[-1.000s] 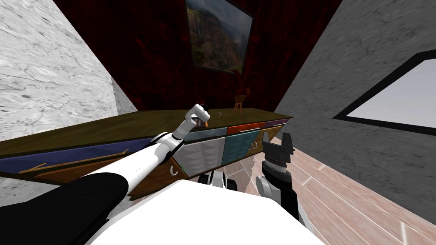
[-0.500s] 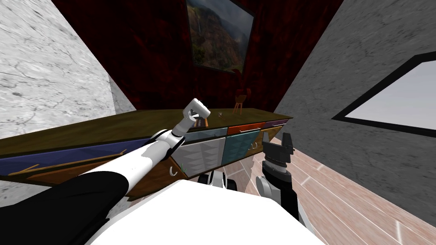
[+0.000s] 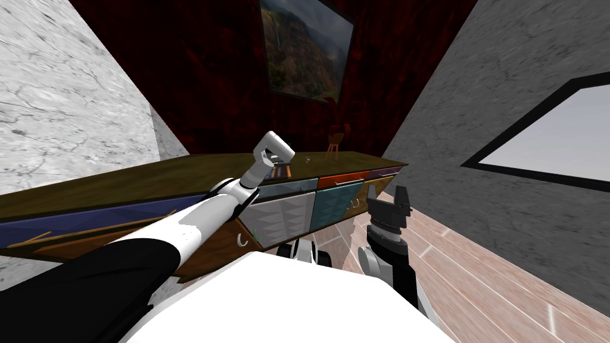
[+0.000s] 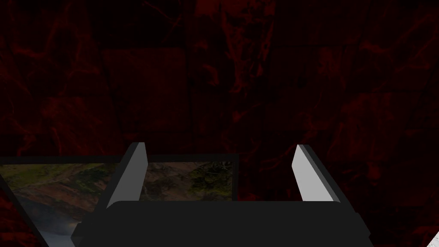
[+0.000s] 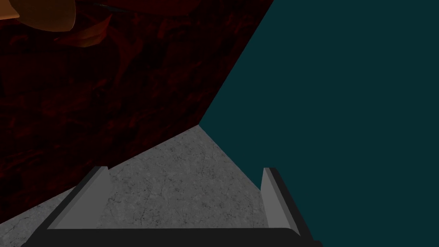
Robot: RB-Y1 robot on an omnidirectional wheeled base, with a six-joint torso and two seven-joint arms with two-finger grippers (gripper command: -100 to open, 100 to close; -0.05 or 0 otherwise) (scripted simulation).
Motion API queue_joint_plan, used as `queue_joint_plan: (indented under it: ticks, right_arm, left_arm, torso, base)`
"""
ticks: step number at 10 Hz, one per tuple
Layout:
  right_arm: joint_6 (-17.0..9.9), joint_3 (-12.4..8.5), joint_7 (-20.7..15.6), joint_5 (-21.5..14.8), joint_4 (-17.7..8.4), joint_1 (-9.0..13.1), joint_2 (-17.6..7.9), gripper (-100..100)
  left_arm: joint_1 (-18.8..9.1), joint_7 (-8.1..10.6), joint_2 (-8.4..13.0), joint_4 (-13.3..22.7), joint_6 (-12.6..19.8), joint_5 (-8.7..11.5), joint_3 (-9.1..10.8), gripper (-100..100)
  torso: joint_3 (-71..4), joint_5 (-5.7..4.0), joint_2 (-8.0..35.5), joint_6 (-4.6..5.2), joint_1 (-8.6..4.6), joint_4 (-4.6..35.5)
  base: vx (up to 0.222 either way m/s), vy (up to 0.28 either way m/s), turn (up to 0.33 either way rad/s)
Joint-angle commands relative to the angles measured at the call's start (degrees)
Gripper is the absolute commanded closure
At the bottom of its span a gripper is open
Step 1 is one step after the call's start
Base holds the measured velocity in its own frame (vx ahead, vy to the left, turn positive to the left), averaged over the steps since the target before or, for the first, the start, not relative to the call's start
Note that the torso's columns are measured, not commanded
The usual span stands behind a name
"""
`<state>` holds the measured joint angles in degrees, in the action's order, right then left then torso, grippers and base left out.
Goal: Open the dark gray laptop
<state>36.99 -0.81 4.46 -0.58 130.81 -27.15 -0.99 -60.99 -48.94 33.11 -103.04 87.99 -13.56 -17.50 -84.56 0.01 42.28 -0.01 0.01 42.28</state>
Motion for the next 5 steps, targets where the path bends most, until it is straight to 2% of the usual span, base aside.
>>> queue_joint_plan:
  ticks: [1,5]
  right_arm:
    - [0.0,0.0,0.0,0.0,0.0,0.0,0.0,0]
    - [0.0,0.0,0.0,0.0,0.0,0.0,0.0,0]
  left_arm:
    - [0.0,0.01,0.0,0.0,0.0,0.0,0.0,0]
    - [0.0,0.01,0.0,0.0,0.0,0.0,0.0,0]
  torso:
    - [0.0,-0.01,0.0,0.01,-0.02,0.0]
    - [0.0,-0.01,0.0,0.01,-0.01,0.0]
  base:
    - [0.0,0.0,0.0]
    - [0.0,0.0,0.0]
